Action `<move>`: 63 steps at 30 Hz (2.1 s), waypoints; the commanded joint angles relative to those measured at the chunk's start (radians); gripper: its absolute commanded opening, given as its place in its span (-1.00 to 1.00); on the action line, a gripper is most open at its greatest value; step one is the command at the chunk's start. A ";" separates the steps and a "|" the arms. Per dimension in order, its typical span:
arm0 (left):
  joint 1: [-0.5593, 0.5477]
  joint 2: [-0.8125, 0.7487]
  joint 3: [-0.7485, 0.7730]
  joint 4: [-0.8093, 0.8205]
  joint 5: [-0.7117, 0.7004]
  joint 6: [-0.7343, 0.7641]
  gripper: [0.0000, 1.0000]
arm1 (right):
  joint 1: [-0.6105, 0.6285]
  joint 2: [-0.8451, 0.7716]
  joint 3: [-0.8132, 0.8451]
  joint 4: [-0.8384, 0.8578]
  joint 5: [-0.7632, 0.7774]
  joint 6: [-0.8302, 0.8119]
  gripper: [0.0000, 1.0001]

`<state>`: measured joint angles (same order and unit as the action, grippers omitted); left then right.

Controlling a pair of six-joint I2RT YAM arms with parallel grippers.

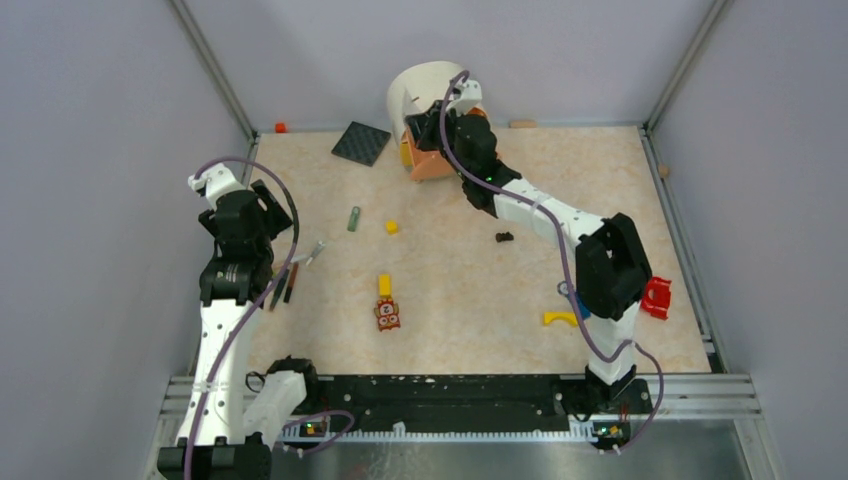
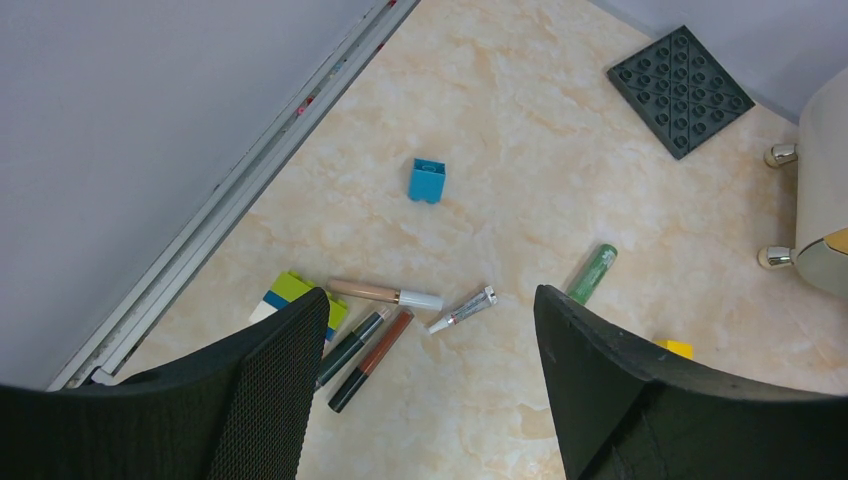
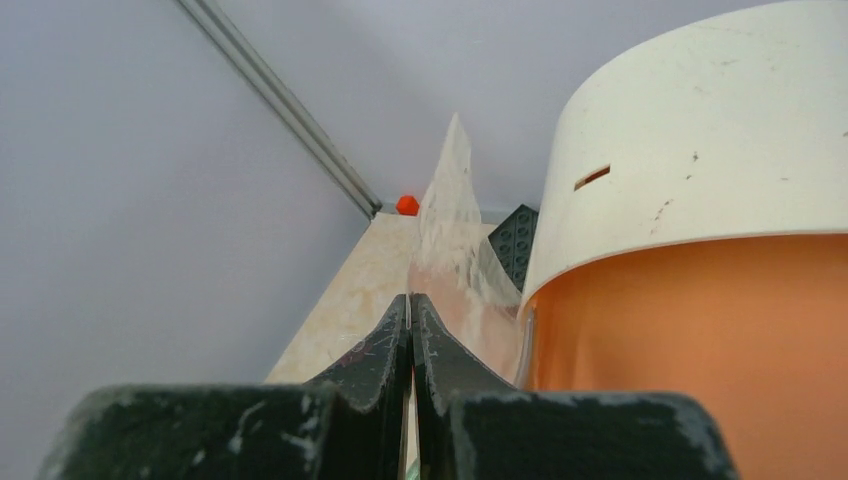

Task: Organize the makeup
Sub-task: Place the makeup tool in the drawer.

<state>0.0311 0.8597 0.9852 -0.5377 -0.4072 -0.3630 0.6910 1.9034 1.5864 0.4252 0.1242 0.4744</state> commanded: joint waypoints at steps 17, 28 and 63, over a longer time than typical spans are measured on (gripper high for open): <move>-0.003 -0.014 -0.005 0.040 0.009 0.013 0.62 | -0.006 -0.062 -0.180 0.003 0.375 0.116 -1.00; -0.003 -0.016 -0.005 0.040 0.007 0.013 0.62 | -0.018 -0.073 -0.133 -0.001 0.372 0.034 -1.00; -0.003 -0.004 -0.005 0.042 0.013 0.015 0.63 | -0.094 -0.015 0.072 -0.163 0.400 -0.369 -1.00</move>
<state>0.0311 0.8597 0.9852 -0.5377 -0.4042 -0.3630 0.6041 1.8771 1.6234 0.2642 0.5697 0.1387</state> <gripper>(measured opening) 0.812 0.002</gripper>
